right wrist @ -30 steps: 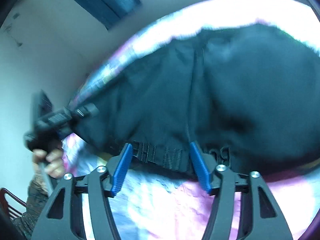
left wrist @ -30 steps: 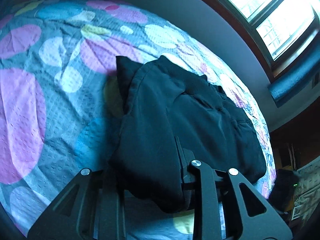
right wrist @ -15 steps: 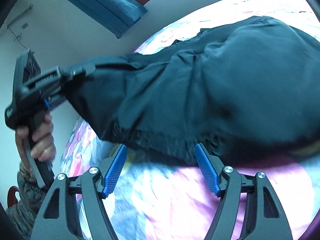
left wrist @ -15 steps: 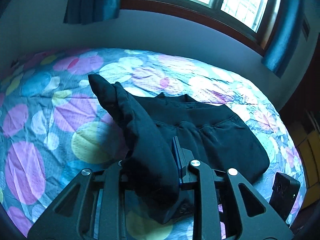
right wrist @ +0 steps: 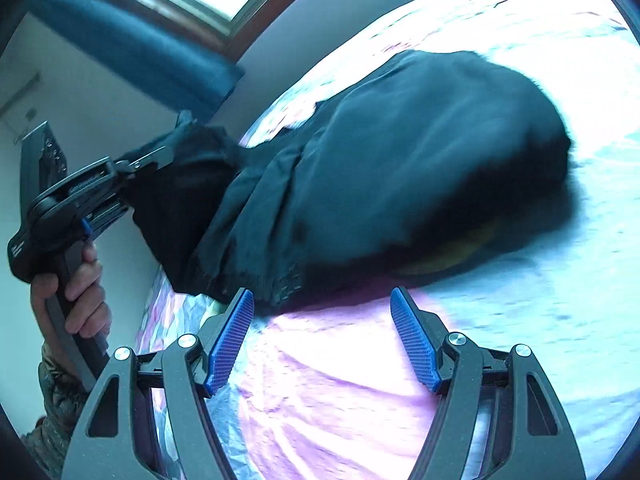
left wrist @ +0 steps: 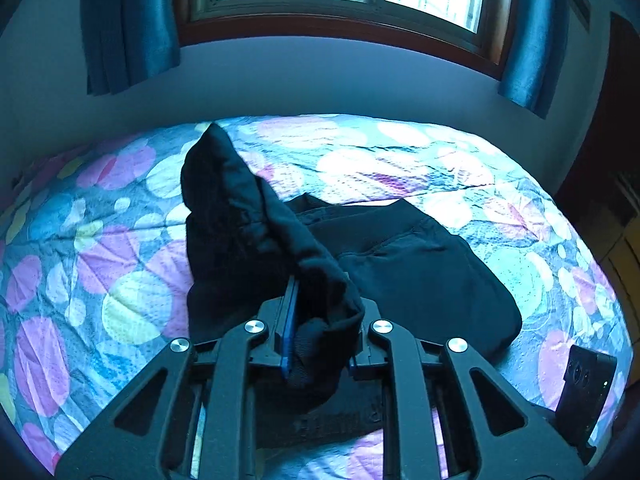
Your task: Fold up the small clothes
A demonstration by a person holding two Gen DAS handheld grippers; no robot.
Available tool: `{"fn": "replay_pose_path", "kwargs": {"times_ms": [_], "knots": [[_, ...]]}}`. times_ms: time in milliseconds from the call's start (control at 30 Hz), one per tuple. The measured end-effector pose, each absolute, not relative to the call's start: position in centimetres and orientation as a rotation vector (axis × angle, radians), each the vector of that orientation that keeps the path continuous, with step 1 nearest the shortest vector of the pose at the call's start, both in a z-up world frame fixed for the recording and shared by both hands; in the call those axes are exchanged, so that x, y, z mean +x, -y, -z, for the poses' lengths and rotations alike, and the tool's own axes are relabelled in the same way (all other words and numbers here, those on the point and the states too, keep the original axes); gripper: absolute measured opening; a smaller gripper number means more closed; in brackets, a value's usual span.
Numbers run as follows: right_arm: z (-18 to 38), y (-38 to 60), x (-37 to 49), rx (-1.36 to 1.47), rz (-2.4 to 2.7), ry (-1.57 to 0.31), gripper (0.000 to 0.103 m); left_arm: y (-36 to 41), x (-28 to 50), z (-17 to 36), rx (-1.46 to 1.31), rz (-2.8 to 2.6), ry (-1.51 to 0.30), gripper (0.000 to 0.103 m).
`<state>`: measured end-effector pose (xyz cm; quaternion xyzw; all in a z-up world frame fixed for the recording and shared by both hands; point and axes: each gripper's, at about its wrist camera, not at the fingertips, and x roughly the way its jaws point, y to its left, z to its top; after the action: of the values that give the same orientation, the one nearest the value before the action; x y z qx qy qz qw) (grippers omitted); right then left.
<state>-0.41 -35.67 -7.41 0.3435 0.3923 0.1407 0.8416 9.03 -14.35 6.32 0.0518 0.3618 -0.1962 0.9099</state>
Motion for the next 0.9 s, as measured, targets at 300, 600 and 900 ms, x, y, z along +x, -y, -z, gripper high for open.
{"fn": "replay_pose_path", "kwargs": {"times_ms": [300,600,900], "knots": [[7.3,37.1,-1.1,0.795,-0.284,-0.799,0.07,15.3,10.3,-0.4,0.12,0.38,-0.831,0.018],[4.0,37.1,3.4,0.918,-0.513,-0.844,0.071,14.1,8.6,2.3,0.115,0.411,-0.766,0.018],[3.1,27.8,17.4,0.72,-0.687,-1.105,0.071,12.3,8.4,2.9,0.02,0.468,-0.735,0.018]]}}
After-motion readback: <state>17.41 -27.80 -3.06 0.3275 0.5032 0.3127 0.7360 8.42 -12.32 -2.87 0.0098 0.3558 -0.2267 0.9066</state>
